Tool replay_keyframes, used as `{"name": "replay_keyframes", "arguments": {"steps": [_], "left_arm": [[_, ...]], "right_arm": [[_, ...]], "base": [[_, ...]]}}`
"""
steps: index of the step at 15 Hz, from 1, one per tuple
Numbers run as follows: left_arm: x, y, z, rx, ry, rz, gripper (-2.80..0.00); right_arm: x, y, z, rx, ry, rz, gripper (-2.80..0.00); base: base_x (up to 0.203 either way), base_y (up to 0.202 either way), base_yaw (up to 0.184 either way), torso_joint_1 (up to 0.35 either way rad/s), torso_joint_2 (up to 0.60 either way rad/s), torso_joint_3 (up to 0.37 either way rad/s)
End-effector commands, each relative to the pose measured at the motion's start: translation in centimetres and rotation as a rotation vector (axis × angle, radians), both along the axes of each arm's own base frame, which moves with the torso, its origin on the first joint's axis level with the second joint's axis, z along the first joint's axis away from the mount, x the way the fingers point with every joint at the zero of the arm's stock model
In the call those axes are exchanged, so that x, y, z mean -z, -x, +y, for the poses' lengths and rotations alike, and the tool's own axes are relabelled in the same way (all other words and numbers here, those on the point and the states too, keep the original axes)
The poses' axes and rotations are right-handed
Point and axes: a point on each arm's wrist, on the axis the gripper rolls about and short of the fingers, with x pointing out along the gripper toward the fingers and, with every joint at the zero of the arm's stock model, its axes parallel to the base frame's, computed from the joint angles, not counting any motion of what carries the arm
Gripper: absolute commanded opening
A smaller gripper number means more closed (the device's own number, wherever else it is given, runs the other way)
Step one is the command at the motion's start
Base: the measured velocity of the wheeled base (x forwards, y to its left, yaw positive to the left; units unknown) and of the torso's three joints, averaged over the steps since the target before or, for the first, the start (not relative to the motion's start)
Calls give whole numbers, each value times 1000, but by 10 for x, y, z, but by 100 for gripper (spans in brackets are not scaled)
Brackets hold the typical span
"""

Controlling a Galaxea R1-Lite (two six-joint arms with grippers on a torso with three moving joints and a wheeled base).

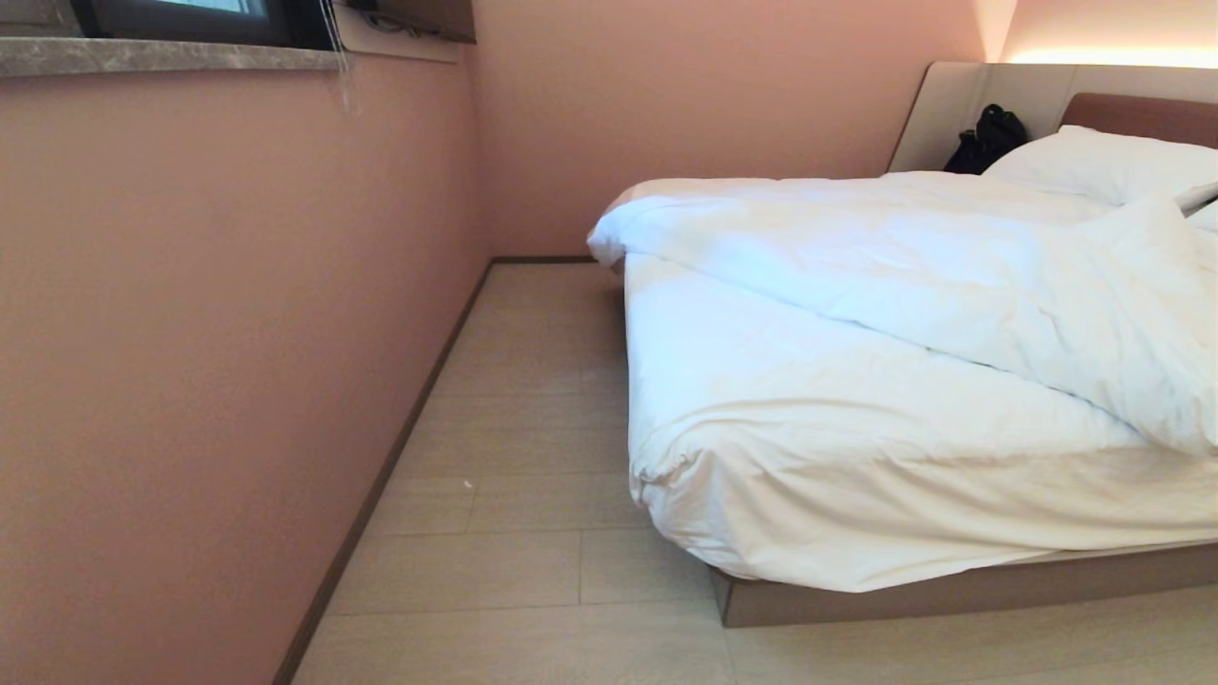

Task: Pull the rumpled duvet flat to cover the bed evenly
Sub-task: Hold the folded corner of the quilt

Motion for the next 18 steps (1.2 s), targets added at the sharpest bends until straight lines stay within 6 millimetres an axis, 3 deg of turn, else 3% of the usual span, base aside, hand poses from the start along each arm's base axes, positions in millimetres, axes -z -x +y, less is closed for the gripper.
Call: {"name": "replay_keyframes", "arguments": {"steps": [1,18], "left_arm": [[0,0,0,-1,2,0,-280],[0,0,0,-1,-2,-1,-280]], "right_arm": [[0,0,0,0,0,2,-280],[0,0,0,0,0,2,-280]], "base": [[0,0,0,0,0,0],[0,0,0,0,0,0]]}}
